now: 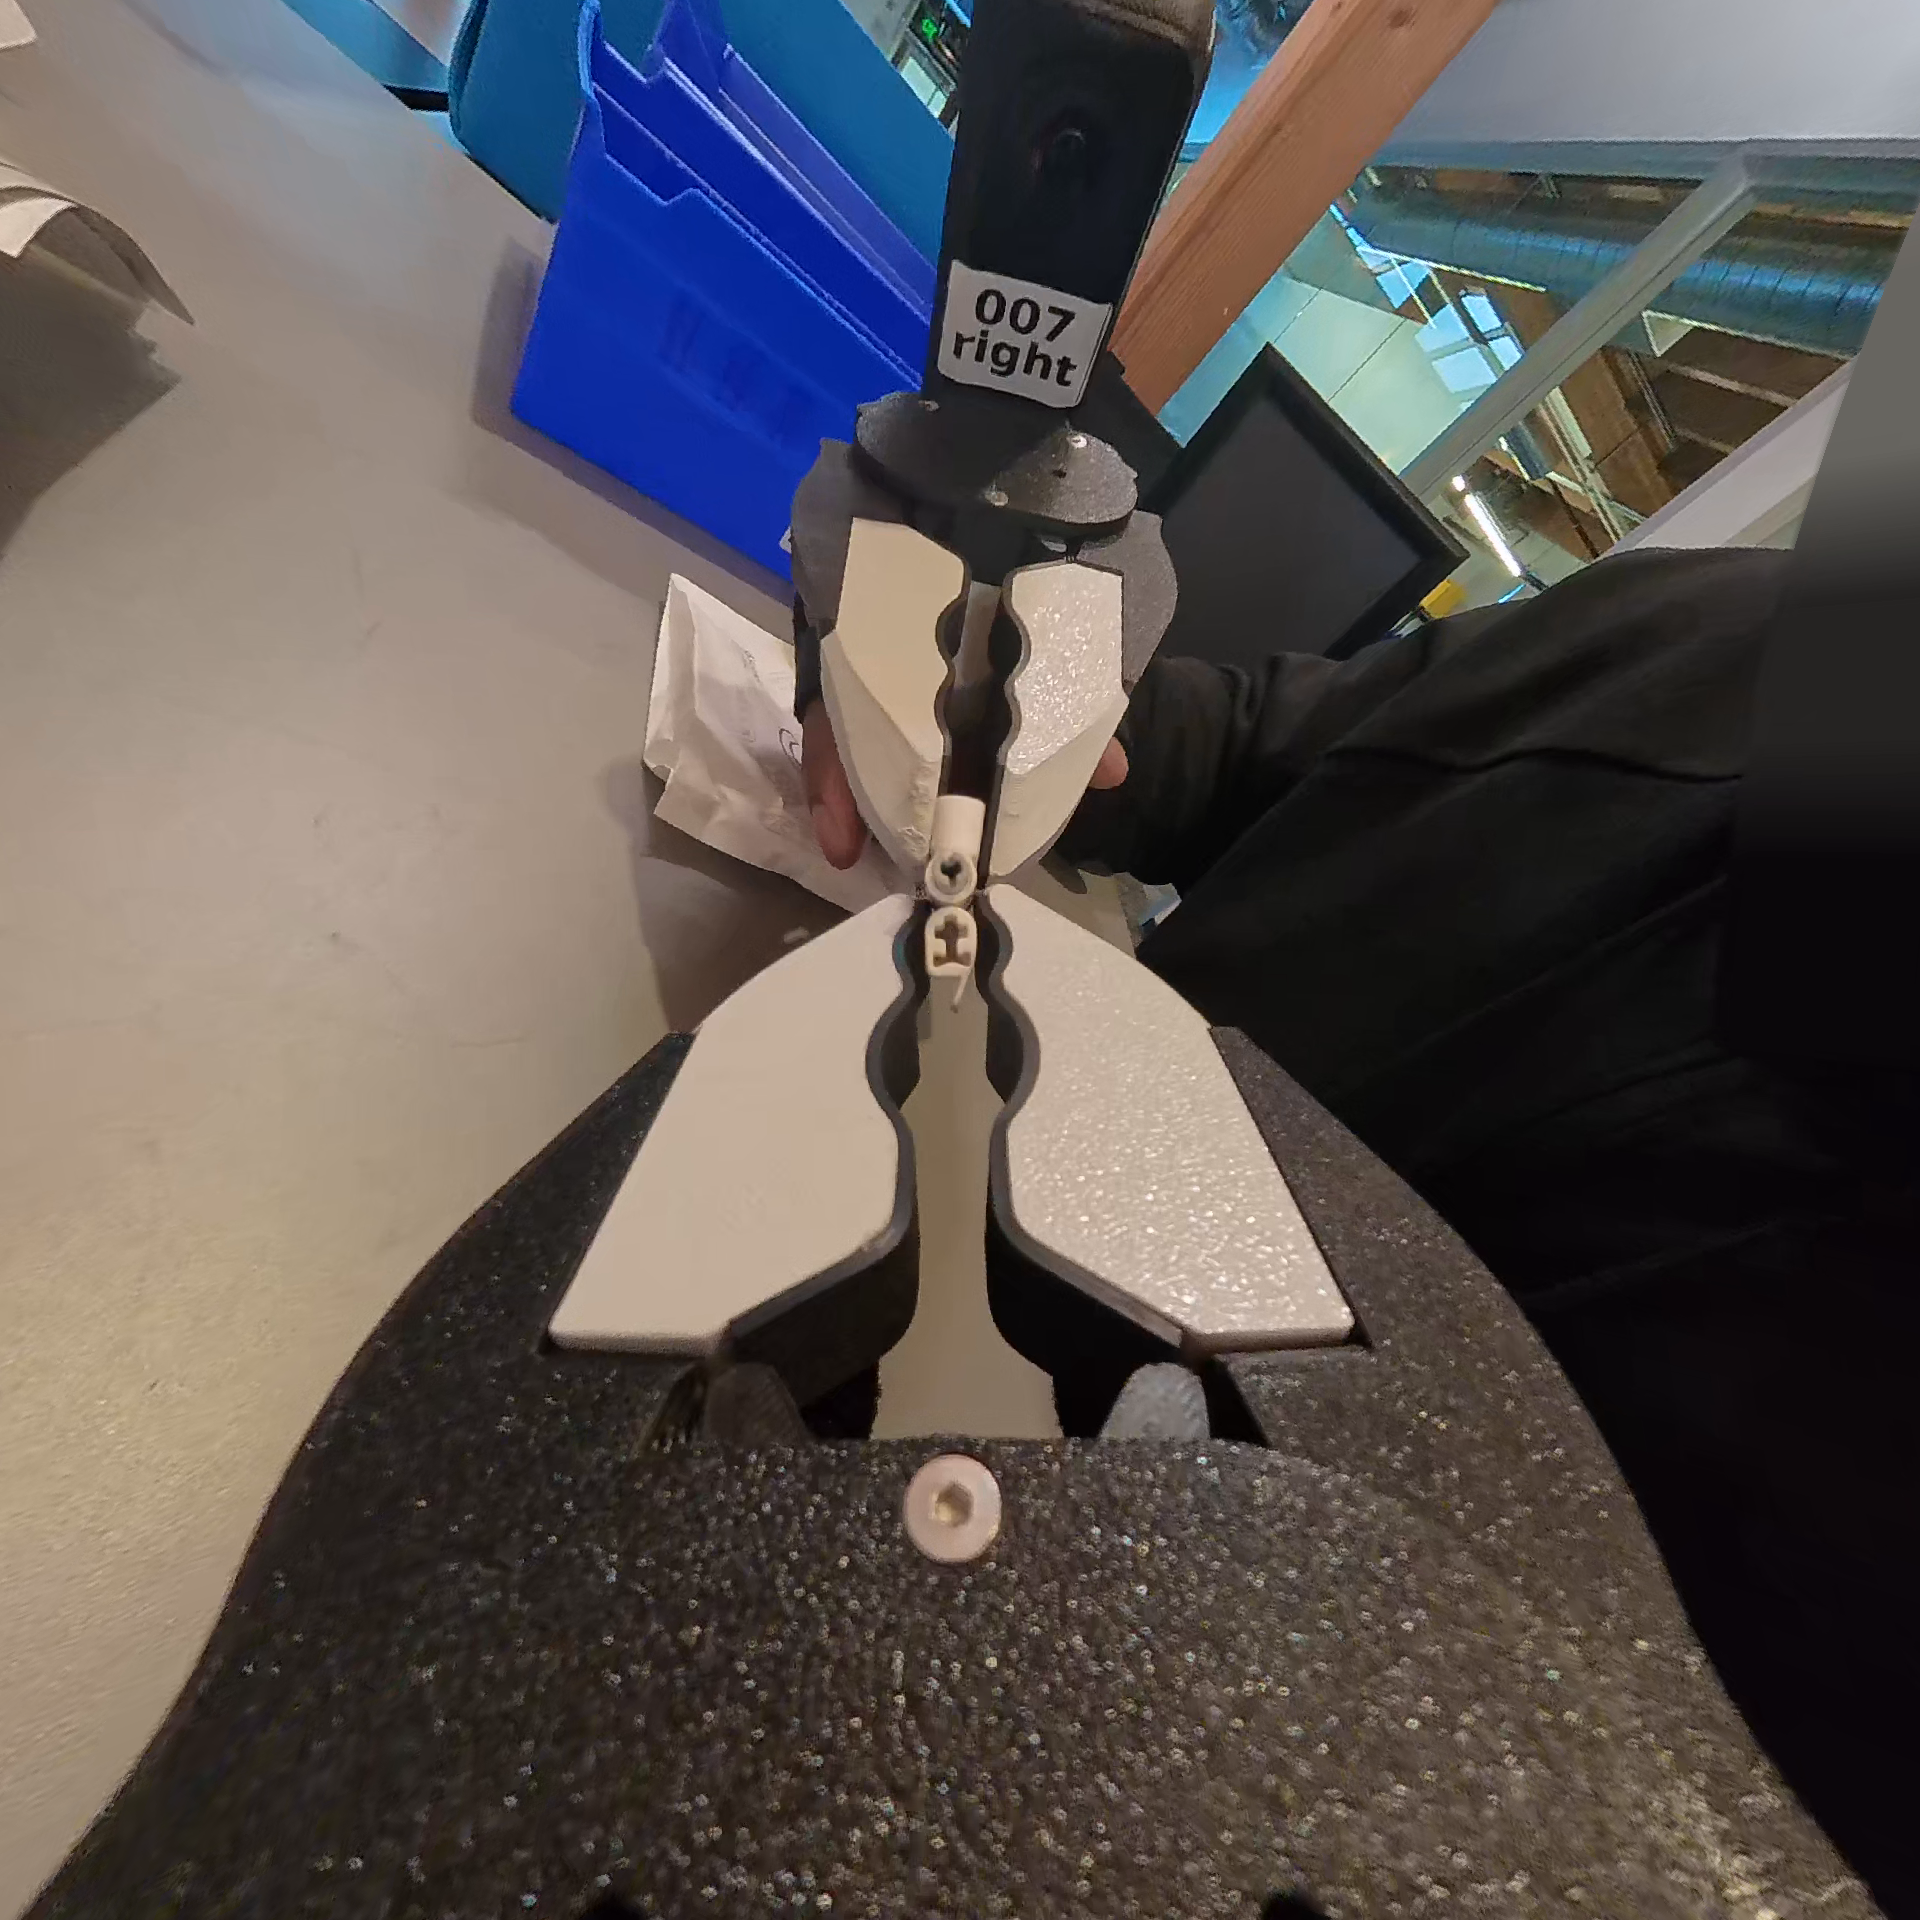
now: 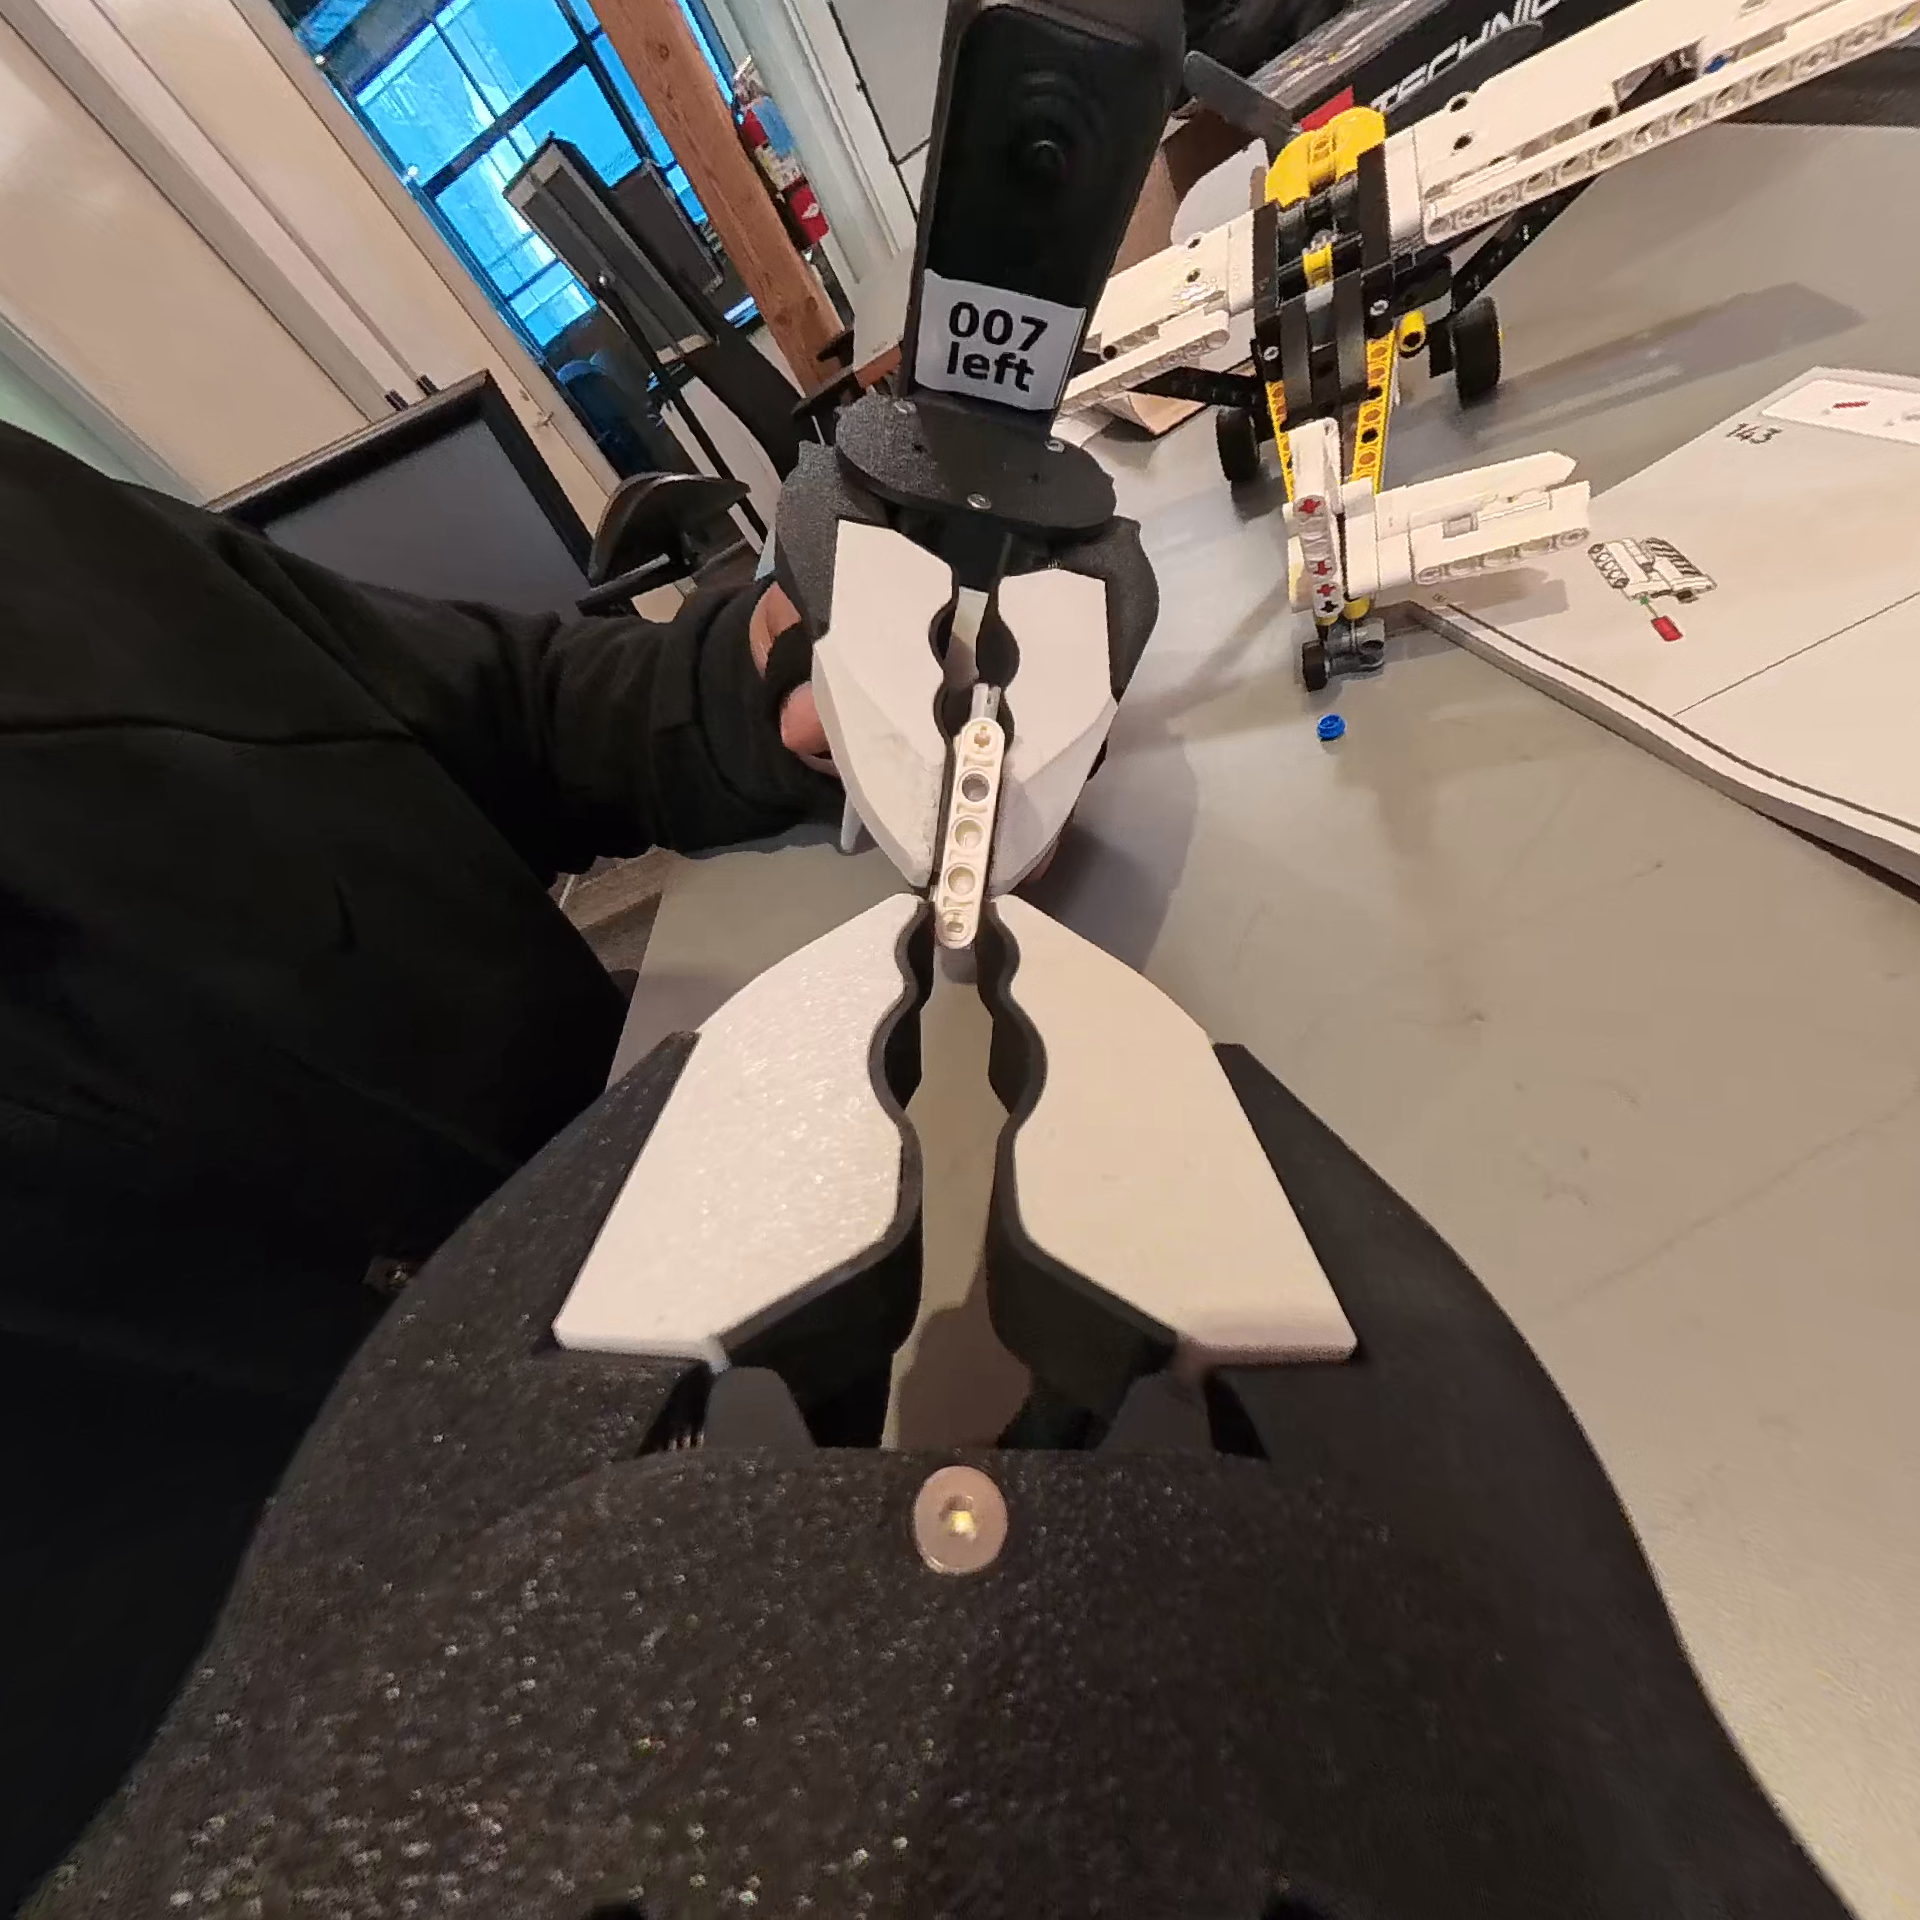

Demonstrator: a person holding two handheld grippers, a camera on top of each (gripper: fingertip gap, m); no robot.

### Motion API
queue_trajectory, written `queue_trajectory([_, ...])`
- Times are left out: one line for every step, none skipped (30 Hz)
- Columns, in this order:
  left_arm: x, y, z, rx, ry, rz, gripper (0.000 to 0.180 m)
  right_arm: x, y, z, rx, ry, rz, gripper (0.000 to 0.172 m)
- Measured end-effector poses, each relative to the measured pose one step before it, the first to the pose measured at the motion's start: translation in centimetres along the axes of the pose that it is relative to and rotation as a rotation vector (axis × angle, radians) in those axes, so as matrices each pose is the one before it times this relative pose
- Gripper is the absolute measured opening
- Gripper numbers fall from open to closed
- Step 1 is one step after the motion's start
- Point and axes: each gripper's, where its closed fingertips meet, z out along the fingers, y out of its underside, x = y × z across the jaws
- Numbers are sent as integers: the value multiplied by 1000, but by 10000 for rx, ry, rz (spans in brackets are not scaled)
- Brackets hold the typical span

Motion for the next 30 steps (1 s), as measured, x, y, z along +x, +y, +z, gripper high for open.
queue_trajectory([-72,27,2,-34,-56,0,8,77,14,7,9,18,42,8])
queue_trajectory([-92,19,-12,-37,-77,12,8,88,11,-2,8,29,61,8])
queue_trajectory([-63,11,-9,-24,-57,19,8,56,-11,-11,16,14,58,8])
queue_trajectory([-17,-27,-9,4,-28,22,8,27,-33,-3,34,0,41,7])
queue_trajectory([0,-51,-25,25,-16,14,8,6,-53,-12,44,-3,32,7])
queue_trajectory([7,-60,-13,30,-9,16,8,0,-52,-5,39,-6,43,7])
queue_trajectory([-6,-73,-14,46,-34,43,8,18,-64,-15,42,10,44,7])
queue_trajectory([-19,-94,-19,64,-48,58,8,39,-103,-29,62,33,20,7])
queue_trajectory([-9,-126,-23,85,-23,31,8,26,-130,-24,81,40,1,7])
queue_trajectory([-14,-136,-24,91,-13,5,8,45,-135,-34,88,47,14,7])
queue_trajectory([-67,-126,-42,98,-57,28,8,95,-151,-59,102,73,34,7])
queue_trajectory([-147,-134,-62,101,-116,44,8,178,-187,-107,127,93,54,7])
queue_trajectory([-187,-136,-103,100,-122,1,9,217,-239,-161,156,84,84,7])
queue_trajectory([-121,-113,-104,78,-46,-29,9,217,-271,-193,172,56,129,7])
queue_trajectory([-53,-94,-106,62,13,-38,9,205,-264,-176,173,31,165,7])
queue_trajectory([-67,-90,-68,67,-1,-36,9,176,-260,-168,164,5,175,7])
queue_trajectory([-72,-111,-27,100,-19,-38,9,91,-155,-102,109,-40,158,7])
queue_trajectory([-35,-113,-11,117,5,-54,9,52,-66,-47,67,-41,123,7])
queue_trajectory([-26,-135,16,130,16,-70,10,31,-2,9,39,-31,81,7])
queue_trajectory([-30,-168,15,159,21,-73,11,-19,36,37,12,-43,59,7])
queue_trajectory([-67,-123,-1,148,1,-91,12,-68,55,66,2,-68,59,7])
queue_trajectory([-172,-62,7,96,-53,-110,12,-88,42,52,-1,-79,56,7])
queue_trajectory([-207,35,14,29,-74,-94,13,-79,15,22,9,-63,35,7])
queue_trajectory([-254,51,23,-1,-116,-71,15,-62,-10,19,17,-59,27,7])
queue_trajectory([-151,19,12,16,-80,-19,17,-66,-21,5,25,-60,35,7])
queue_trajectory([-56,-50,5,48,-30,17,18,-81,-47,-4,35,-78,52,7])
queue_trajectory([-30,-106,-16,65,-33,25,20,-89,-42,-9,38,-91,69,7])
queue_trajectory([11,-123,-33,80,-14,45,23,-72,-32,4,38,-87,77,7])
queue_trajectory([25,-146,-30,96,-19,56,26,-74,-11,8,32,-87,76,7])
queue_trajectory([64,-155,-21,107,12,67,28,-74,-12,24,24,-95,77,7])
